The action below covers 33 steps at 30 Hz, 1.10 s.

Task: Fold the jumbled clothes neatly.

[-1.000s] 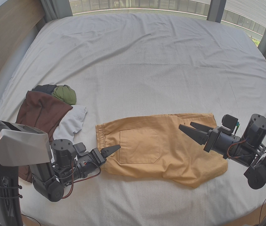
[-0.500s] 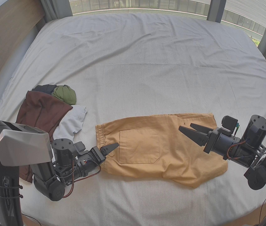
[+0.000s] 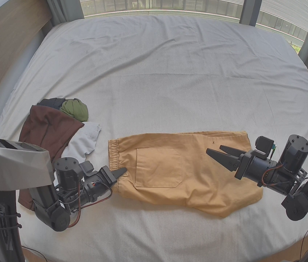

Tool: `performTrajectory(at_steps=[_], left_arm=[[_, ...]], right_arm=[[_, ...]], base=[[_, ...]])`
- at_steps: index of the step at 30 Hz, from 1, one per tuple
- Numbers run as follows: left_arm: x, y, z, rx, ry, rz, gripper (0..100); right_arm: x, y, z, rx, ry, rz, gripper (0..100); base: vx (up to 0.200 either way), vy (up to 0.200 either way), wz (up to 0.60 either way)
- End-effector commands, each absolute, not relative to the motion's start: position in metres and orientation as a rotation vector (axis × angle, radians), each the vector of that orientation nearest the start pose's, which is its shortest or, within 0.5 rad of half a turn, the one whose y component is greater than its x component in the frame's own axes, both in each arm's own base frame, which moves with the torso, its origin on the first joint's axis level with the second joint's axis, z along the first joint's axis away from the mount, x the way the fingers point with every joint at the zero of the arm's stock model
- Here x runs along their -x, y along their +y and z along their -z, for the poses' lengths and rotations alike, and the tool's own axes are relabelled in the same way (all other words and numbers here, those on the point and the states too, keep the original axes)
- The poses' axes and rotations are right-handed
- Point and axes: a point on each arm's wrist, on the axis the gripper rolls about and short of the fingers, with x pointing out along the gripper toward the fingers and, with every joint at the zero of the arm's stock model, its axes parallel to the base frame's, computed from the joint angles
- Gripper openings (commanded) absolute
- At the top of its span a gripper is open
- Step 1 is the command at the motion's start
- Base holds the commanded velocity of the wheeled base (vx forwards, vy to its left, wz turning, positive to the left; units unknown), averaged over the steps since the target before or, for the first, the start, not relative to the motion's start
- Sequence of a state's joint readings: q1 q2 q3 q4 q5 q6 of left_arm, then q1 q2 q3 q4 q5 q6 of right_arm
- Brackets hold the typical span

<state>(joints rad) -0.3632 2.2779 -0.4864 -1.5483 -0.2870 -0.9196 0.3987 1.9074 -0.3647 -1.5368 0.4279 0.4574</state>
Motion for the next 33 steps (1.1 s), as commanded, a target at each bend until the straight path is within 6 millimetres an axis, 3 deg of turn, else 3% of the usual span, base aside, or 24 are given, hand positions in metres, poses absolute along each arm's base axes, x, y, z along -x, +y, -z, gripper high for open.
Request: performTrajectory(at_steps=[1, 8, 17, 27, 33], left_arm=[[-0.296, -0.103, -0.043, 0.886, 0.461, 0.473, 0], [-0.283, -0.081, -0.046, 0.877, 0.47, 0.422, 0], [-0.278, -0.075, -0.055, 0.838, 0.434, 0.427, 0], [-0.268, -0.044, -0.064, 0.863, 0.427, 0.419, 0], [-0.265, -0.04, -0.071, 0.862, 0.407, 0.432, 0]], right_arm=[[-0.255, 0.117, -0.107, -0.431, 0.207, -0.806, 100], [-0.254, 0.119, -0.107, -0.431, 0.21, -0.812, 100], [-0.256, 0.123, -0.097, -0.416, 0.238, -0.815, 100], [-0.254, 0.127, -0.097, -0.41, 0.24, -0.83, 100], [-0.253, 0.131, -0.098, -0.409, 0.239, -0.843, 100]], base=[[0.0, 0.0, 0.0], [0.0, 0.0, 0.0], [0.0, 0.0, 0.0], [0.0, 0.0, 0.0], [0.0, 0.0, 0.0]])
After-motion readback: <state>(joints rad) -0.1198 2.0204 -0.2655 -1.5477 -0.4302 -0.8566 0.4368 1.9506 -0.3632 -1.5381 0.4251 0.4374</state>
